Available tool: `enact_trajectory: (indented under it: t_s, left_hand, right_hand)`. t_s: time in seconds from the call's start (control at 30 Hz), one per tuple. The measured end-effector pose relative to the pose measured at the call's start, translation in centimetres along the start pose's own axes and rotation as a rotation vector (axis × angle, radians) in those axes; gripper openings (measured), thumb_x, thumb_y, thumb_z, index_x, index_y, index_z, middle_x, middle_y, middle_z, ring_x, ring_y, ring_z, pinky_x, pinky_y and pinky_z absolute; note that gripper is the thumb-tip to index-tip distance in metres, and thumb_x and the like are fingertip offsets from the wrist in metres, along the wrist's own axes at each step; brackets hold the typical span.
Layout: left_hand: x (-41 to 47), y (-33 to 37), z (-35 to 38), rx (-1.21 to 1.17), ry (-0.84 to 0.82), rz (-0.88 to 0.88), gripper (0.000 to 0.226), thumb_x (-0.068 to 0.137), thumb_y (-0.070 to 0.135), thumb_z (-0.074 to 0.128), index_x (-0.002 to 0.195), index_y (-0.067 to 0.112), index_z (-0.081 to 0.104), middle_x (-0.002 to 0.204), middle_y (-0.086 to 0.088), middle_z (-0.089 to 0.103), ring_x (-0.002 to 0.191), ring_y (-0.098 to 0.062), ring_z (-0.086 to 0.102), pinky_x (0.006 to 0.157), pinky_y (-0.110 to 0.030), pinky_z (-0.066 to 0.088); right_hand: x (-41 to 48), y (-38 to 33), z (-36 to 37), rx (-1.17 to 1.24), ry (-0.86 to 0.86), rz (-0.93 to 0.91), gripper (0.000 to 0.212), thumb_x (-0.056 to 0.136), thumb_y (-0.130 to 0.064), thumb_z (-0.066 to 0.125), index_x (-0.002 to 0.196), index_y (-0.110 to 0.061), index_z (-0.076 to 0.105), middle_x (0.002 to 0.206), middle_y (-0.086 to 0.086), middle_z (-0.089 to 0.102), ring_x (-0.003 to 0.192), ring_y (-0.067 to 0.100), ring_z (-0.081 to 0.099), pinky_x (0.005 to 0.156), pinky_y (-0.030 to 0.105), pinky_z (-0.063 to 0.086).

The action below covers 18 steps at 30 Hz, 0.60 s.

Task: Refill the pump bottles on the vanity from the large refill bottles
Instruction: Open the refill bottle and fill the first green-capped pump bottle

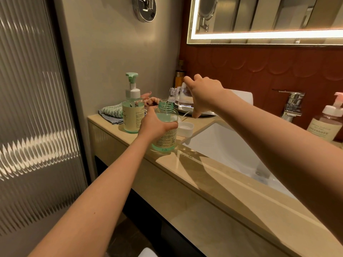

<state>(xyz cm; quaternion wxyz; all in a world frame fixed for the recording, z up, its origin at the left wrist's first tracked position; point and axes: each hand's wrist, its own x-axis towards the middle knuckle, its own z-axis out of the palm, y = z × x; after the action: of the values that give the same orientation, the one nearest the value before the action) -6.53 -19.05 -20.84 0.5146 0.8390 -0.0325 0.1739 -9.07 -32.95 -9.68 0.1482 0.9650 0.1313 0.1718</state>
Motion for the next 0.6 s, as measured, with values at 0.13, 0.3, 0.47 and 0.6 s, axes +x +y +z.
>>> enact_trajectory:
  t_s: [0.13,0.3,0.47,0.6]
  left_hand:
    - [0.08,-0.05,-0.04,-0.002,-0.001,0.0,0.086,0.067,0.034,0.081,0.136,0.011,0.035,0.129,-0.006,0.054,0.114,-0.023,0.053,0.088,-0.033,0.044]
    - [0.07,-0.08,0.01,0.001,-0.002,-0.001,0.086,0.067,0.034,0.081,0.136,0.011,0.035,0.129,-0.006,0.053,0.114,-0.023,0.052,0.087,-0.031,0.043]
    - [0.06,-0.06,0.01,-0.006,-0.002,-0.004,0.085,0.068,0.034,0.081,0.136,0.012,0.035,0.128,-0.006,0.053,0.114,-0.022,0.053,0.087,-0.031,0.043]
    - [0.06,-0.07,0.06,0.001,-0.004,-0.005,0.086,0.068,0.035,0.081,0.136,0.012,0.034,0.129,-0.006,0.053,0.115,-0.023,0.052,0.086,-0.031,0.042]
  right_hand:
    - [0.06,0.01,-0.04,-0.006,-0.006,0.003,0.099,0.062,-0.031,0.085,0.138,-0.014,0.025,0.125,0.015,0.044,0.108,0.03,0.049,0.075,0.035,0.046]
    - [0.1,-0.01,-0.01,-0.009,-0.005,0.003,0.1,0.062,-0.03,0.085,0.139,-0.014,0.024,0.125,0.015,0.044,0.108,0.03,0.049,0.075,0.034,0.046]
    - [0.17,-0.06,-0.01,-0.017,-0.008,0.005,0.1,0.062,-0.03,0.085,0.14,-0.014,0.023,0.125,0.015,0.043,0.109,0.031,0.049,0.077,0.036,0.047]
    - [0.08,-0.03,0.01,-0.006,0.0,0.01,0.1,0.062,-0.03,0.085,0.14,-0.014,0.023,0.125,0.015,0.043,0.108,0.031,0.049,0.074,0.035,0.045]
